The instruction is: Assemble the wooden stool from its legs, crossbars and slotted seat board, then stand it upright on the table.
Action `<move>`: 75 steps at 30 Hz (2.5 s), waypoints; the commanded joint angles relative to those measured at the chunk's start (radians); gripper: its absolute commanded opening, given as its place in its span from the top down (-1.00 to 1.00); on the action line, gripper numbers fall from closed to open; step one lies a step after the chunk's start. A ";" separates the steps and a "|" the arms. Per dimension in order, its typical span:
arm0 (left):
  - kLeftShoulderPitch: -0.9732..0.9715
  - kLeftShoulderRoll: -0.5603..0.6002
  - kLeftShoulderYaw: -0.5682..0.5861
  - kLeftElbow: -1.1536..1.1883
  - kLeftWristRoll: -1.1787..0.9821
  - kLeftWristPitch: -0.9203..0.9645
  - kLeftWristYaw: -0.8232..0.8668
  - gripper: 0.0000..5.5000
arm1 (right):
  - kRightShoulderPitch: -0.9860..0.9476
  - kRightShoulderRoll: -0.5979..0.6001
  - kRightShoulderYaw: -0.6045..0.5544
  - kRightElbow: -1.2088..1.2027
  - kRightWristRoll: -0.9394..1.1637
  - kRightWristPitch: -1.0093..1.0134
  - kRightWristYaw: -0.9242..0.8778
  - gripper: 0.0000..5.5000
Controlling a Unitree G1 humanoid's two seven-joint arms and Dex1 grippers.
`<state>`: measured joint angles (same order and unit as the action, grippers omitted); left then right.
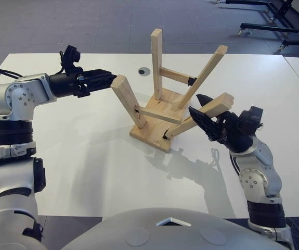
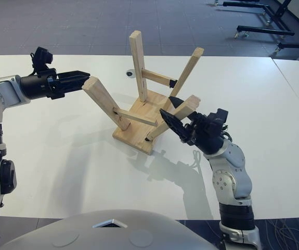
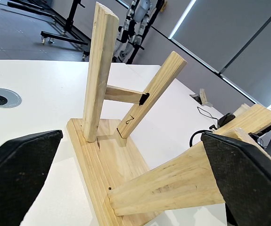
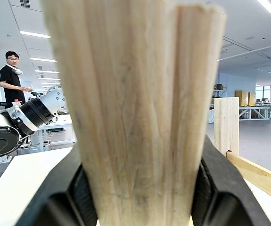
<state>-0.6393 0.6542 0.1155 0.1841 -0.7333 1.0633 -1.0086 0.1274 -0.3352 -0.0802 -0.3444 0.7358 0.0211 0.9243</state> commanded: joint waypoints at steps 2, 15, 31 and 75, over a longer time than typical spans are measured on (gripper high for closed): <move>0.013 0.003 0.006 -0.014 -0.005 0.015 0.008 -0.96 | -0.013 -0.006 -0.010 -0.009 -0.004 -0.003 0.003 0.25; 0.023 -0.006 0.011 -0.025 -0.010 0.016 0.021 -0.96 | -0.044 -0.005 -0.017 0.003 -0.002 0.005 0.003 0.25; 0.013 -0.017 0.023 -0.015 -0.015 0.019 0.032 -0.96 | 0.013 -0.006 -0.007 -0.012 -0.012 -0.003 0.010 0.25; 0.066 -0.023 0.054 -0.069 -0.056 0.032 0.081 -0.96 | -0.018 -0.076 -0.005 -0.040 -0.032 0.059 0.001 0.25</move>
<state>-0.5812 0.6356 0.1638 0.1260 -0.7799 1.0814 -0.9355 0.1073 -0.3893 -0.0859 -0.3643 0.7149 0.0621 0.9298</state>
